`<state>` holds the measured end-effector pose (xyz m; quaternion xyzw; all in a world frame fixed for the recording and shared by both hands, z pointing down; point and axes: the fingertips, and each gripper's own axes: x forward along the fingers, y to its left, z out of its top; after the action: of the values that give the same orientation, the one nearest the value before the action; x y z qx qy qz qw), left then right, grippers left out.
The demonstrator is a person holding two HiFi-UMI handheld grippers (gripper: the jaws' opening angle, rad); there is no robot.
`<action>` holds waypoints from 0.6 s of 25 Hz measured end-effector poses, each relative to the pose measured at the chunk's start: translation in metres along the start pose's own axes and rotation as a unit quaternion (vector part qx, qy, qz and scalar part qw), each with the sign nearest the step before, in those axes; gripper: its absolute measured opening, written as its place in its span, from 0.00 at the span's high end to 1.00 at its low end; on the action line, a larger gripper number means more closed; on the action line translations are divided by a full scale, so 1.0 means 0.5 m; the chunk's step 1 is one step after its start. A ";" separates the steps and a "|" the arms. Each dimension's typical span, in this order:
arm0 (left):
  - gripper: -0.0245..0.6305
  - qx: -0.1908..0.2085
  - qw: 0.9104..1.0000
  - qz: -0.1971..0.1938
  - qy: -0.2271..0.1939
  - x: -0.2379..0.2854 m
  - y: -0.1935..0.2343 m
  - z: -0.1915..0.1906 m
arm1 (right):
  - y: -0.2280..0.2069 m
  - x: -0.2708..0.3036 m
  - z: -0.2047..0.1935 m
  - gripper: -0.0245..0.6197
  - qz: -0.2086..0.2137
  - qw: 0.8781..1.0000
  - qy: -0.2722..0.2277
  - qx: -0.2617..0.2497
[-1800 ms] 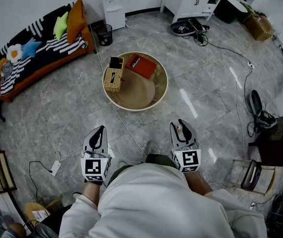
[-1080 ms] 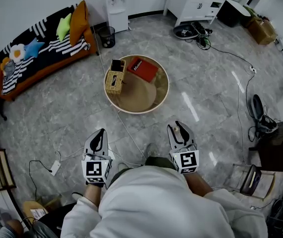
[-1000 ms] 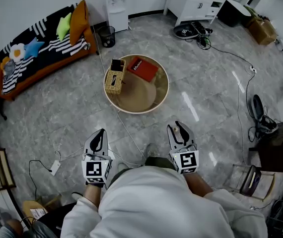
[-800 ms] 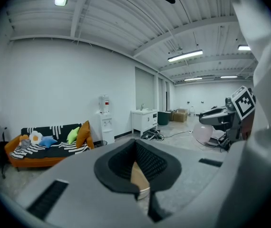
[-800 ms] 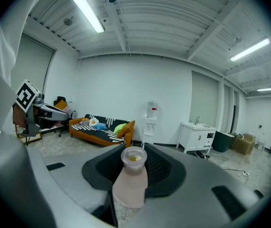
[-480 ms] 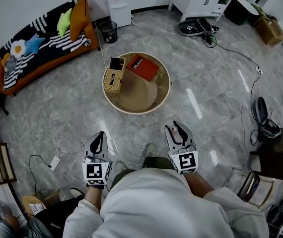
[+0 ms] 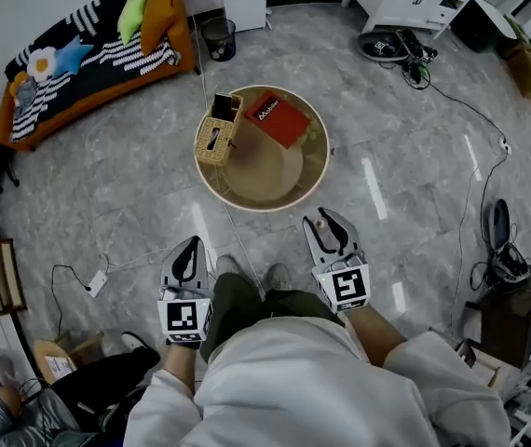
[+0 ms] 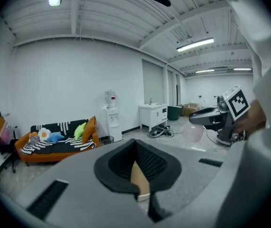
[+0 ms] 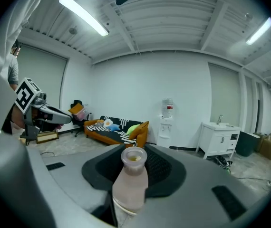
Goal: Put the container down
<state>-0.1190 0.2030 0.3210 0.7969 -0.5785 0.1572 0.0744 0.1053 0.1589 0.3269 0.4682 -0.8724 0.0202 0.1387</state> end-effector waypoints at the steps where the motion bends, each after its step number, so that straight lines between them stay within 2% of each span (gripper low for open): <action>1: 0.95 -0.001 1.000 0.001 0.001 0.010 0.005 0.002 | -0.004 0.013 -0.001 0.74 0.002 1.000 0.002 0.001; 7: 0.95 -0.009 1.000 -0.001 0.007 0.095 0.047 -0.009 | -0.025 0.105 0.002 0.74 0.006 1.000 0.002 0.004; 11: 0.95 -0.010 1.000 -0.017 0.015 0.165 0.075 -0.012 | -0.037 0.163 -0.004 0.74 0.002 1.000 0.011 0.012; 15: 0.95 0.005 0.999 -0.040 0.018 0.245 0.115 -0.005 | -0.045 0.240 -0.011 0.74 -0.003 1.000 0.021 0.019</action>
<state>-0.1391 0.0752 0.3609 0.8169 -0.5439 0.1712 0.0865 0.0621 0.0499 0.3615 0.4727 -0.8674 0.0467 0.1482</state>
